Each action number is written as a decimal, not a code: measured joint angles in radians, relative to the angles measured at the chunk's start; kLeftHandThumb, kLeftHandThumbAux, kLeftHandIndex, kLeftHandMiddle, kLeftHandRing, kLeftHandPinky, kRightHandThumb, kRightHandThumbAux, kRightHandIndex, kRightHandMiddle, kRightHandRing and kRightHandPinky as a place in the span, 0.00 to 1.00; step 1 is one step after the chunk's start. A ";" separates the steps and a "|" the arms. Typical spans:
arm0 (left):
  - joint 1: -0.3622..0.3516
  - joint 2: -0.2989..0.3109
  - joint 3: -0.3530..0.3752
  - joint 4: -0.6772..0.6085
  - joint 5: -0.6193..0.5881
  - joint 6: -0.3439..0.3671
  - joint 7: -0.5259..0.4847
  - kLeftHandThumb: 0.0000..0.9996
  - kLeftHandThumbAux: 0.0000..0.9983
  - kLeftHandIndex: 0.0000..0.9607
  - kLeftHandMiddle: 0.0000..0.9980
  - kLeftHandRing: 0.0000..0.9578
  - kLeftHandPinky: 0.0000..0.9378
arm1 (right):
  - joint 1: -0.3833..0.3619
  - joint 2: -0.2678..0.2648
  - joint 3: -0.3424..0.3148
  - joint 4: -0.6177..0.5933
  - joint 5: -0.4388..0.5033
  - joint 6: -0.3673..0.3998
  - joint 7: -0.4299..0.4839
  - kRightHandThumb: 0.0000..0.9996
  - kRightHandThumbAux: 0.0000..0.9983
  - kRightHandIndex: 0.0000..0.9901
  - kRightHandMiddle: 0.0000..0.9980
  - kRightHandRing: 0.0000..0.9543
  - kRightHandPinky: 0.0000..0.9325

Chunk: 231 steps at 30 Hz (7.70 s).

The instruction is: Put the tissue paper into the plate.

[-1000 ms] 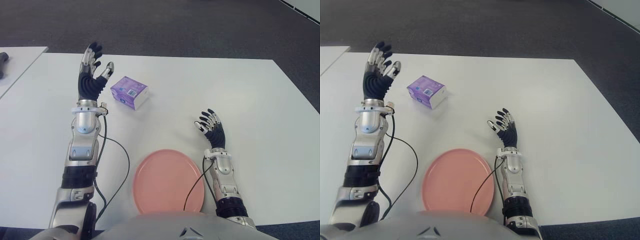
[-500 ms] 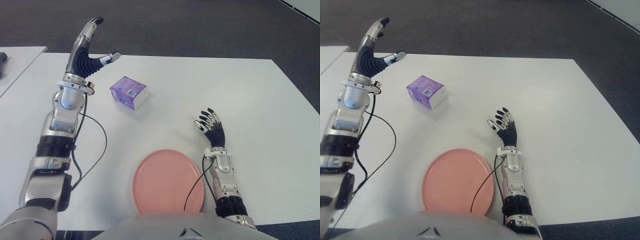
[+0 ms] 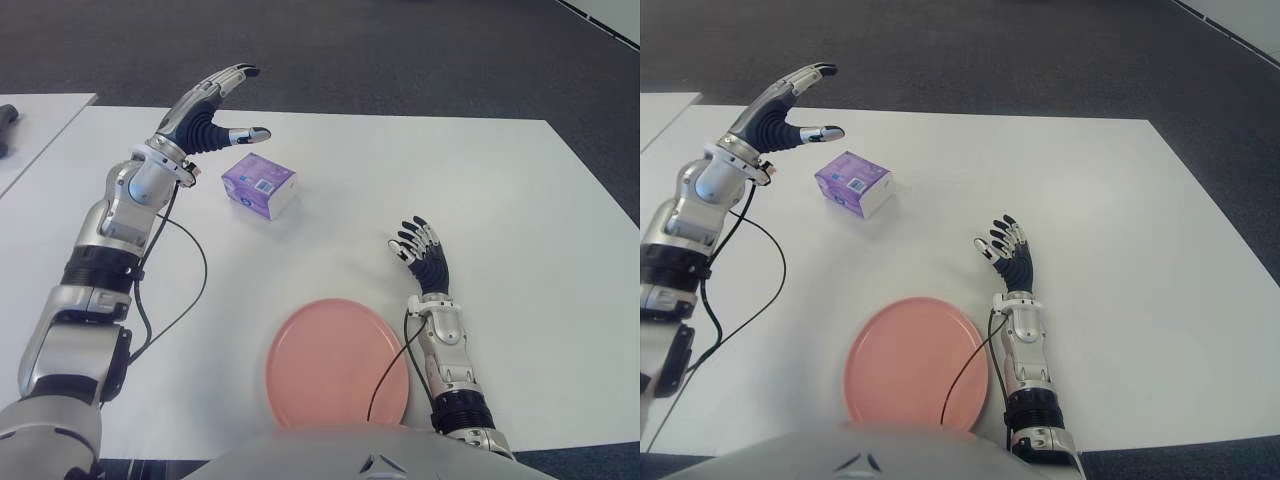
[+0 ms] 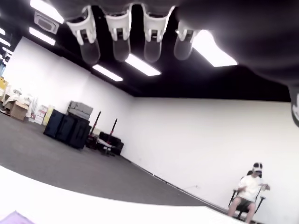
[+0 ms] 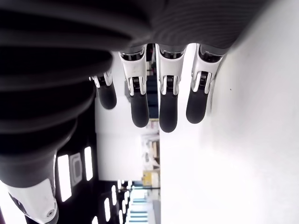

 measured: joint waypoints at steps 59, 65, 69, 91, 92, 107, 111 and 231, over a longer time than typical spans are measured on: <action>-0.352 -0.052 -0.819 0.790 0.716 0.139 0.573 0.47 0.11 0.00 0.00 0.00 0.00 | -0.103 -0.004 -0.013 0.149 0.005 -0.065 0.031 0.33 0.71 0.22 0.27 0.29 0.30; -0.368 -0.052 -0.850 0.796 0.735 0.168 0.601 0.47 0.11 0.00 0.00 0.00 0.00 | -0.111 -0.006 -0.014 0.161 0.005 -0.069 0.037 0.34 0.70 0.22 0.27 0.29 0.31; -0.372 -0.052 -0.858 0.798 0.742 0.178 0.618 0.46 0.11 0.00 0.00 0.00 0.00 | -0.115 -0.007 -0.013 0.168 0.005 -0.069 0.042 0.37 0.70 0.23 0.28 0.30 0.32; -0.374 -0.061 -0.874 0.811 0.737 0.230 0.710 0.45 0.10 0.00 0.00 0.00 0.00 | -0.107 -0.016 -0.012 0.162 0.004 -0.070 0.053 0.39 0.74 0.24 0.31 0.33 0.34; -0.373 -0.062 -0.871 0.812 0.733 0.230 0.716 0.45 0.10 0.00 0.00 0.00 0.00 | -0.106 -0.017 -0.012 0.161 0.004 -0.069 0.053 0.39 0.74 0.24 0.31 0.33 0.34; -0.359 -0.073 -0.826 0.815 0.690 0.240 0.813 0.47 0.11 0.00 0.00 0.00 0.00 | -0.096 -0.025 0.001 0.138 0.003 -0.055 0.064 0.42 0.73 0.25 0.31 0.33 0.33; -0.352 -0.078 -0.811 0.816 0.678 0.240 0.829 0.47 0.11 0.00 0.00 0.00 0.00 | -0.094 -0.026 0.002 0.134 0.003 -0.054 0.066 0.41 0.73 0.25 0.31 0.32 0.33; -0.167 -0.216 -0.769 0.836 0.566 0.328 0.776 0.40 0.47 0.00 0.00 0.00 0.02 | -0.052 -0.047 -0.001 0.105 0.014 -0.057 0.115 0.37 0.77 0.28 0.31 0.32 0.34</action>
